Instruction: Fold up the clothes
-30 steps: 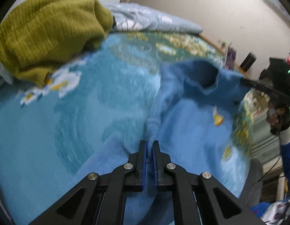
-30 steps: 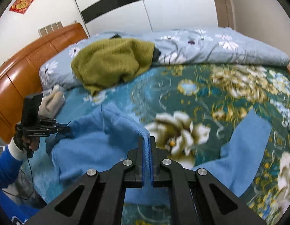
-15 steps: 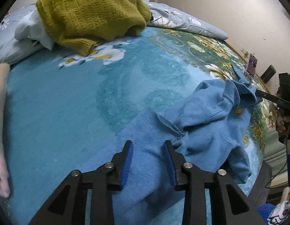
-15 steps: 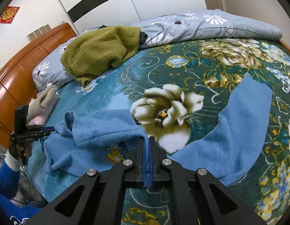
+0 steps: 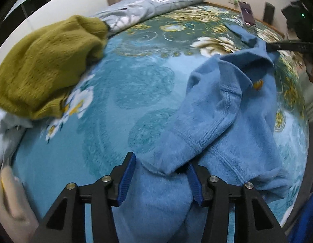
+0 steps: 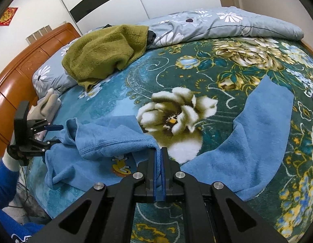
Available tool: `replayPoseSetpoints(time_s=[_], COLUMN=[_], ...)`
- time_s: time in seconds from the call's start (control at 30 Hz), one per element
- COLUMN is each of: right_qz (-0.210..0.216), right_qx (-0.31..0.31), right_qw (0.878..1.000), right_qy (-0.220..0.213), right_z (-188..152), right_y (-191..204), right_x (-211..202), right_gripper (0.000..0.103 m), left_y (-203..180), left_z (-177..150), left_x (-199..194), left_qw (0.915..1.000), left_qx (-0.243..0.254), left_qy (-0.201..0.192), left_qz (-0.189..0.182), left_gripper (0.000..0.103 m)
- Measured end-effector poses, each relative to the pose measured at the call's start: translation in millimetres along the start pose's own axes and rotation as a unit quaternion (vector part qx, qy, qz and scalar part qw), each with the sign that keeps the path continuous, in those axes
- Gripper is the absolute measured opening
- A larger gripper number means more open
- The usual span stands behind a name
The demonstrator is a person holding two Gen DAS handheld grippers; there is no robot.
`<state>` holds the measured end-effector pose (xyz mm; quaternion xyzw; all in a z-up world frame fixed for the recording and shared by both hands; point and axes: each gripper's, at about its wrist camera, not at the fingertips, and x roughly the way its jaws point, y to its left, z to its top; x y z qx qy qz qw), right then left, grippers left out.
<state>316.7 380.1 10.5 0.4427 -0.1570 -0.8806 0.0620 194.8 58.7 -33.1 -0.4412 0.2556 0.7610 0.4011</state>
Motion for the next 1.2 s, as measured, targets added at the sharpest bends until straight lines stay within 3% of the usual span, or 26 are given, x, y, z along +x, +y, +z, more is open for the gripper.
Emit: replayPoseSetpoints(time_s=[0.13,0.2,0.27,0.43,0.6,0.77,0.83,0.87,0.9,0.93,1.07,1.2], right_qz=[0.002,0.002,0.002,-0.005,-0.002,0.004,0.008,0.005,0.001,-0.002,-0.016,-0.030], right_qx=[0.001,-0.002,-0.004,-0.014,-0.014,-0.011,-0.003,-0.002,-0.002,-0.001,0.002,0.002], right_qw=[1.000,1.000,1.000,1.000,0.999,0.999,0.999,1.000,1.000,1.000,1.000,0.998], right_qy=[0.005,0.009,0.014,0.024,0.029,0.034,0.033,0.027,0.021,0.014,-0.011,-0.048], right_z=[0.2,0.1,0.1,-0.1,-0.7,-1.4,-1.8,1.5,4.7,8.0,21.0,39.3], right_y=[-1.9,-1.9,-2.4,-4.0,-5.4,-6.7,-4.6,-1.4,1.9,5.1,18.0,31.6], right_x=[3.1,6.0,9.2,15.7,21.1,26.1,24.8,20.3,15.8,11.3,-6.6,-30.9], right_gripper=[0.004,0.004,0.004,0.007,0.025,0.025,0.025,0.023,0.010,0.007,0.006,0.006], left_y=[1.0,1.7,5.9,9.7,13.7,18.1,19.9,20.8,21.7,22.5,26.2,33.9], left_z=[2.1,3.1,2.1,1.9,4.3,9.4,11.5,12.5,13.6,14.6,19.0,39.5], left_x=[5.8,8.7,10.4,11.5,11.3,4.4,1.6,0.3,-1.1,-2.5,-8.5,-45.0], left_qw=[0.9998,0.9996,0.9986,0.9966,0.9950,0.9935,0.9927,0.9923,0.9918,0.9914,0.9894,0.9877], left_qx=[0.004,0.005,-0.013,-0.032,-0.048,-0.069,-0.077,-0.081,-0.085,-0.090,-0.106,-0.112], left_qy=[0.000,0.000,-0.001,-0.006,-0.011,-0.020,-0.024,-0.026,-0.028,-0.030,-0.038,-0.087], left_qz=[-0.018,-0.028,-0.051,-0.075,-0.086,-0.089,-0.090,-0.090,-0.090,-0.091,-0.092,-0.065], left_gripper=[0.051,0.039,0.034,0.030,0.030,0.025,0.017,0.010,0.009,0.008,0.004,0.004])
